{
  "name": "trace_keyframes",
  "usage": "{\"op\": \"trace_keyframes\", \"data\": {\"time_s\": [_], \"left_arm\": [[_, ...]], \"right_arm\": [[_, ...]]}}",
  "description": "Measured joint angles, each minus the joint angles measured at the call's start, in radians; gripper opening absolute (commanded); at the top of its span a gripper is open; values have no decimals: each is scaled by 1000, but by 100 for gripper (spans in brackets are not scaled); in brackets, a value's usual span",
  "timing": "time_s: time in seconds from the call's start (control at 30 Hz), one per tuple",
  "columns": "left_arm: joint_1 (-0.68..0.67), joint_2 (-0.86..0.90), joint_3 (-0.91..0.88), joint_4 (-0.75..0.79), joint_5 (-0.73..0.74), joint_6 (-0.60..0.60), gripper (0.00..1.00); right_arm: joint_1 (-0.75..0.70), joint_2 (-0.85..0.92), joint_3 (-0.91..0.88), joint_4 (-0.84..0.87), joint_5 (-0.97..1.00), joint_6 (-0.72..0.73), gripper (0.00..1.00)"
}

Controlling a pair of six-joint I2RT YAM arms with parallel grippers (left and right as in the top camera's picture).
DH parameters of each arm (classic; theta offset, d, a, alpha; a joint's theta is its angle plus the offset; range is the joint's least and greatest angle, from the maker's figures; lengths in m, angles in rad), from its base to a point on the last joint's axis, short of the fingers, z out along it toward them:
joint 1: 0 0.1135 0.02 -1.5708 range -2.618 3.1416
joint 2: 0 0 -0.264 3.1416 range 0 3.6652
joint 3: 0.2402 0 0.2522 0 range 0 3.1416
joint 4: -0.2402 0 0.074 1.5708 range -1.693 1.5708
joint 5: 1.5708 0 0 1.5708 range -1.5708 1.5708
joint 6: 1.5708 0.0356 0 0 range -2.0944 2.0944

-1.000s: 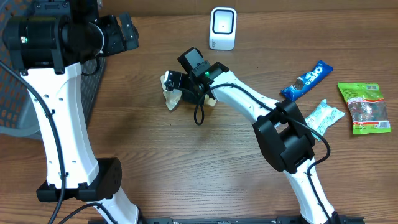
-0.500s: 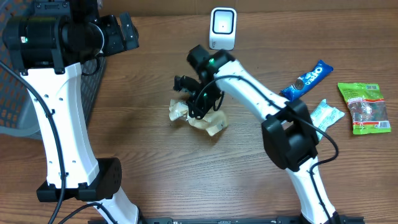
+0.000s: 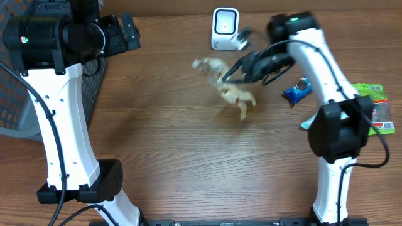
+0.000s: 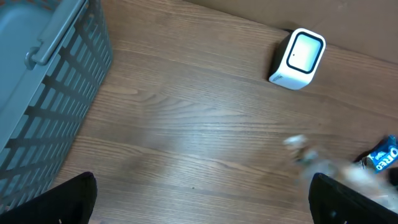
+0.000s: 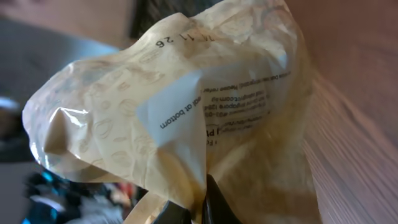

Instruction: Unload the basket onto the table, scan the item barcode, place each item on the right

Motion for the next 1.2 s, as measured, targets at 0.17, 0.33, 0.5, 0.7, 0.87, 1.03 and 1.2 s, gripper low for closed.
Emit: {"op": "trace_keyframes", "data": {"time_s": [0.17,0.33,0.5,0.7,0.87,1.03,1.2], "left_arm": [[0,0,0,0,0,0,100],[0,0,0,0,0,0,100],[0,0,0,0,0,0,100],[0,0,0,0,0,0,100],[0,0,0,0,0,0,100],[0,0,0,0,0,0,100],[0,0,0,0,0,0,100]], "right_arm": [[-68,0,0,18,-153,71,4],[-71,0,0,19,-200,180,4],[-80,0,0,22,-217,253,4],[-142,0,0,30,-210,243,4],[-149,0,-10,36,-117,221,4],[-20,-1,-116,170,-89,235,4],[146,0,-312,588,-145,430,4]]}}
